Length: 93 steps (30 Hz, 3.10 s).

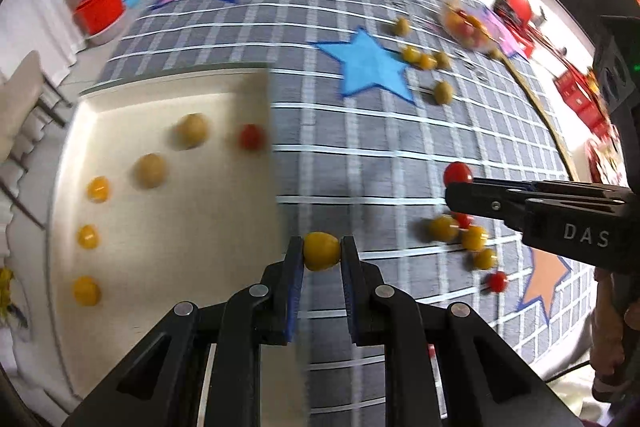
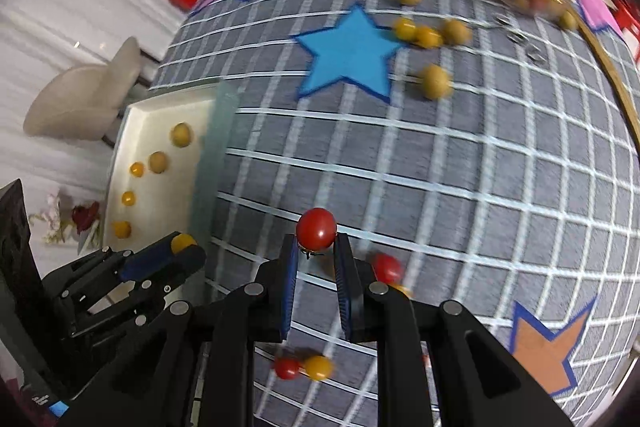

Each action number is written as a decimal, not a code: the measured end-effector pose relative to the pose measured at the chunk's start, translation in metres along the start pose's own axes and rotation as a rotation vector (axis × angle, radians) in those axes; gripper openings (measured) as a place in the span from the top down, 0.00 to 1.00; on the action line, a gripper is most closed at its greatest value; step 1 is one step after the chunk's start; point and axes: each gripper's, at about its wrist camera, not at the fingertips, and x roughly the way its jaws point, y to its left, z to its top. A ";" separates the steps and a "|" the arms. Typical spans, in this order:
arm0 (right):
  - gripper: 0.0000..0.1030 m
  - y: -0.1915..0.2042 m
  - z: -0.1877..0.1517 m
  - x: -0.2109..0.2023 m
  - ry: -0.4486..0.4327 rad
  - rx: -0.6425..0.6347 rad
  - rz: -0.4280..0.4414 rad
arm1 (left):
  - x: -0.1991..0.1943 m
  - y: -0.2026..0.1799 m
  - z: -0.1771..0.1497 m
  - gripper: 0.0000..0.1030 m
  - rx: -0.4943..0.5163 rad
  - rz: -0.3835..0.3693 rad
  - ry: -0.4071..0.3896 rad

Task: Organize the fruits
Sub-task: 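Carry both tomatoes over the white tray, then lower both tomatoes into the white tray and open both tools, then move both tools back to the tomato cluster on the tablecloth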

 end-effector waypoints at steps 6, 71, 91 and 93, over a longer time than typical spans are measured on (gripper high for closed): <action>0.81 0.046 0.014 0.016 0.015 -0.098 0.031 | -0.004 0.049 -0.006 0.81 -0.092 0.088 -0.016; 0.24 -0.040 -0.044 -0.019 -0.009 0.120 -0.106 | 0.012 -0.039 0.011 0.24 0.235 0.133 -0.004; 0.42 -0.072 -0.109 -0.010 0.027 0.156 -0.129 | 0.064 -0.103 0.006 0.24 0.378 0.043 0.090; 0.44 -0.071 -0.109 -0.007 0.028 0.153 -0.125 | 0.067 -0.105 0.007 0.24 0.382 0.043 0.090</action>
